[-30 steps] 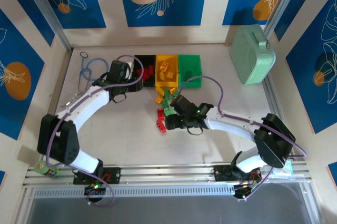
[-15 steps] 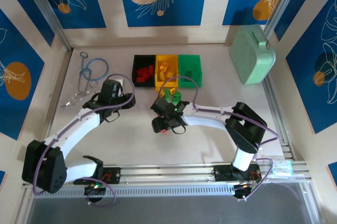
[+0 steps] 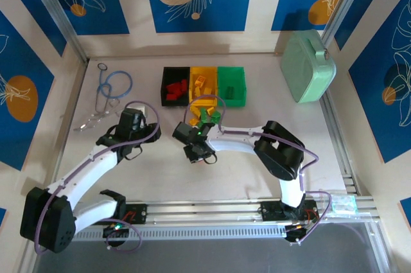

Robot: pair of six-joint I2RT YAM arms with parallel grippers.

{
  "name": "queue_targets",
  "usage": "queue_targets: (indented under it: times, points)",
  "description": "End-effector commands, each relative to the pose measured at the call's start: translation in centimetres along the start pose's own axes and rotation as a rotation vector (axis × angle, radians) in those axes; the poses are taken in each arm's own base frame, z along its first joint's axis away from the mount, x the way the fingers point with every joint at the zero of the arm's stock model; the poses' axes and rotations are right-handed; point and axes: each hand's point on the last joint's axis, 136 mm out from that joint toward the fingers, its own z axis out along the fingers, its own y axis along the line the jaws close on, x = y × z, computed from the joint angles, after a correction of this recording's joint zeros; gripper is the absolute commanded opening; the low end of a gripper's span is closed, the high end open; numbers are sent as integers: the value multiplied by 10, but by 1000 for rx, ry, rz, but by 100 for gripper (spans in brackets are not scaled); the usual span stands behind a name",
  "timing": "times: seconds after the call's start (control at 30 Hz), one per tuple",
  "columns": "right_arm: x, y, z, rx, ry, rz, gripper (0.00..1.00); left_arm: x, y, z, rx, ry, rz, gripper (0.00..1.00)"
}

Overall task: Sort the legos into containers by color
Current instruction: Pick up the lego from the center of the table, then place the lego in the container.

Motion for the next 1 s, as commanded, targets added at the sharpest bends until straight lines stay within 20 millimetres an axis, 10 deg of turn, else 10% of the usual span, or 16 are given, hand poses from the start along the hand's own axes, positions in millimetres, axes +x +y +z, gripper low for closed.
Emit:
queue_targets:
  times: [0.0, 0.57, 0.97]
  points:
    - [-12, 2, -14, 23, -31, -6, 31, -1, 1, -7, 2, -23, -22, 54]
    - [-151, 7, -76, -127, -245, -3, 20, 15, 10, -33, 14, -53, -49, 52]
    - [-268, -22, -72, -160, -353, 44, 22, 27, 13, -44, 31, -59, -73, 52]
